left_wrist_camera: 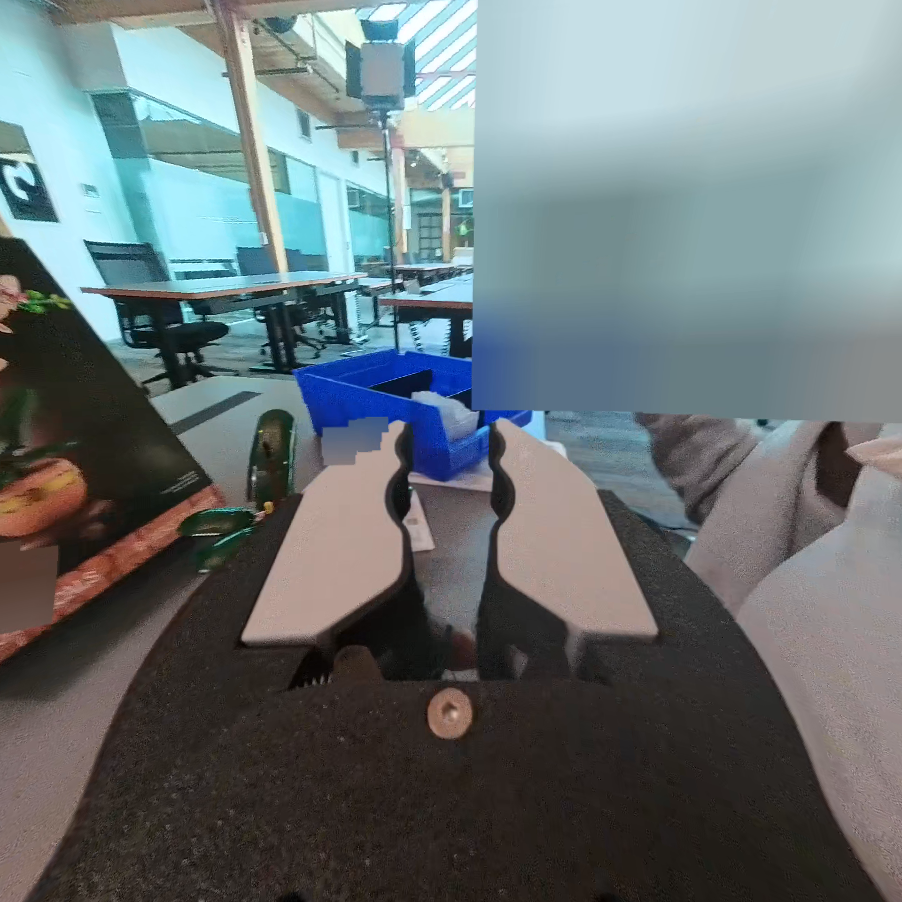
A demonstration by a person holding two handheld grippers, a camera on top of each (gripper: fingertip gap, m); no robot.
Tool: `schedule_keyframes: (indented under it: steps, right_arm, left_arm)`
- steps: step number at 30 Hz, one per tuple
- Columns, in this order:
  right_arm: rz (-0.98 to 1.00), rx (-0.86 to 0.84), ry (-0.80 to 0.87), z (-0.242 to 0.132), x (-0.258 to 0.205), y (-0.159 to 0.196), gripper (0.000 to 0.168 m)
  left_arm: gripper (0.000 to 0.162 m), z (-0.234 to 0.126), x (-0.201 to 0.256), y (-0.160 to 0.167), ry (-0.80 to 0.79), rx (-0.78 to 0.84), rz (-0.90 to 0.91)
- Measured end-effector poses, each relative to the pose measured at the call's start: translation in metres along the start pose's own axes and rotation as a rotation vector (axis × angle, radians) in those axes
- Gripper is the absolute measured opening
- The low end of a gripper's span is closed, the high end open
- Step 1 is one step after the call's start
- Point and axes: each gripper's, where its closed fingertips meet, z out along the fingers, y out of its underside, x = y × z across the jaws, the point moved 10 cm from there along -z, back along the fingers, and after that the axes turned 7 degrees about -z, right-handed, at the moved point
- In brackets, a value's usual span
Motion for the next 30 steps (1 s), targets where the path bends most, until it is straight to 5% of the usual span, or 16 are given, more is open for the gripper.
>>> schedule_keyframes:
  steps: [3,7,19,30]
  right_arm:
    - [0.16,-0.307,-0.071,-0.016,0.023,0.06,0.004]
    - [0.171,-0.458,-0.175,0.003,0.029,0.098,0.004]
    - [0.183,-0.465,-0.246,0.034,0.035,0.112,0.009]
    - [0.168,-0.428,-0.304,0.031,0.031,0.109,0.034]
  left_arm:
    - [0.029,-0.005,0.0,-0.007,-0.072,-0.016,0.079]
    - [0.029,-0.004,0.001,-0.01,-0.073,-0.013,0.09]
    - [0.028,-0.006,-0.005,-0.004,-0.134,-0.067,0.133]
    - [0.028,-0.011,-0.003,-0.009,-0.133,-0.014,0.126]
